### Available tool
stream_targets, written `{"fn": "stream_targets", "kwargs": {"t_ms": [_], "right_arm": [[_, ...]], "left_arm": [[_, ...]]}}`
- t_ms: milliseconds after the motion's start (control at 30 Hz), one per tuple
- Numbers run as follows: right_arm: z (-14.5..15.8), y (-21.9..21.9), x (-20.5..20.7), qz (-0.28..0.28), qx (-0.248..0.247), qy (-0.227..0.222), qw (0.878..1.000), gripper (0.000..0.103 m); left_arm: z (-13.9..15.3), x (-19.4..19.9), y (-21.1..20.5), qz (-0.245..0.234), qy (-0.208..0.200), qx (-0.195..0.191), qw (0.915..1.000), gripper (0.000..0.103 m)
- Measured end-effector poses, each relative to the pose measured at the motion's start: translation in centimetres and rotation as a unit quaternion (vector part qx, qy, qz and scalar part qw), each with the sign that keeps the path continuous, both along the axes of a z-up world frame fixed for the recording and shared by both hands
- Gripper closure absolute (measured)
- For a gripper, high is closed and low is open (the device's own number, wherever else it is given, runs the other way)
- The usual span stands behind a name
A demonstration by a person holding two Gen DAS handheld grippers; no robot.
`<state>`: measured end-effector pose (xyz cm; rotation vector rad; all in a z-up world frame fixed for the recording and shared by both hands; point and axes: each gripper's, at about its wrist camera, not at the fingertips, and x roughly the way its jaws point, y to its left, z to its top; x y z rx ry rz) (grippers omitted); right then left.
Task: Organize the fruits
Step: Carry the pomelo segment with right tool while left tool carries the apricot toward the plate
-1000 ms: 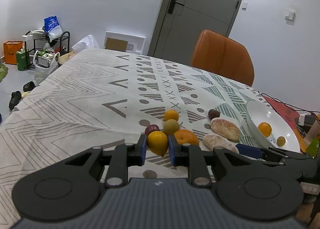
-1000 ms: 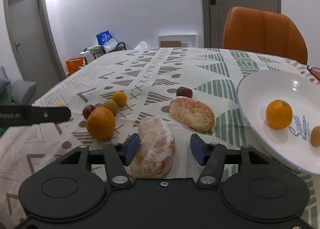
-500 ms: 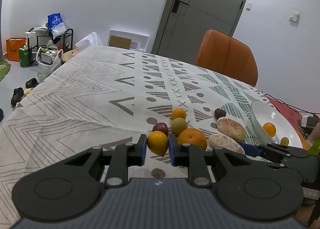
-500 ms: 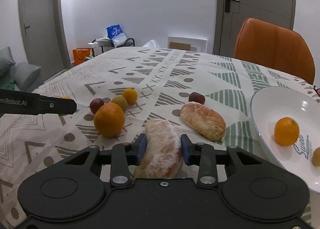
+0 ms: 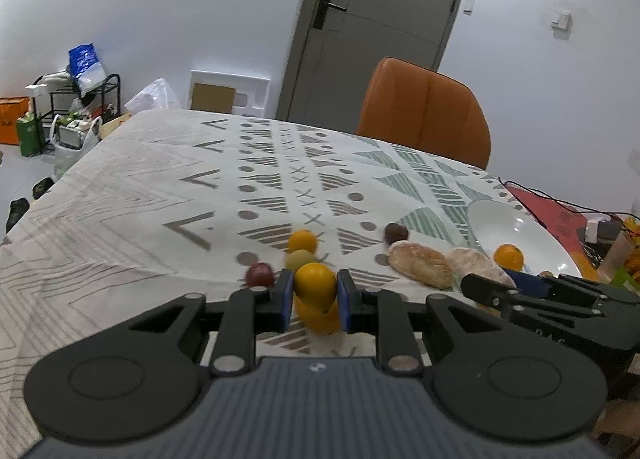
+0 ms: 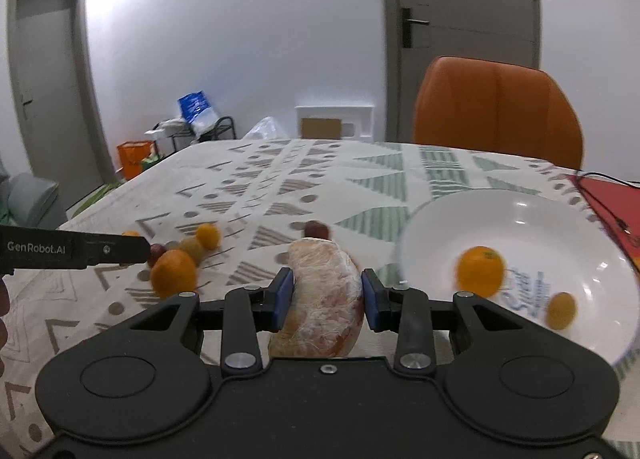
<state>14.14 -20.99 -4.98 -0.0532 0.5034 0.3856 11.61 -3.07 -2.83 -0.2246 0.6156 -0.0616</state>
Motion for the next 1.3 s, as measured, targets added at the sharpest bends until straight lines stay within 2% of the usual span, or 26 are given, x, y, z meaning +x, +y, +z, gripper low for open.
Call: {"fn": "stream_targets", "kwargs": {"t_ms": [667,1200,1300], "right_arm": [[0.7,-8.1,0.2,-0.099,0.024,-0.023,0.995,0.068],[0.1,-13.8,1.1,-0.172,0.041,-0.025,0.984,0.068],[0.0,-14.5,1.5,-0.185,0.049,-0.024,0.981,0.065]], "left_arm": [[1.6,2.6,-6.6,-0.06,-0.02,0.032,0.9975,0.082],[1.9,4.9,-11.3,-0.095,-0.025,0.051,0.9938,0.082],[1.7,5.2,-12.3,-0.102,-0.023,0.054,0.993,0.082]]}}
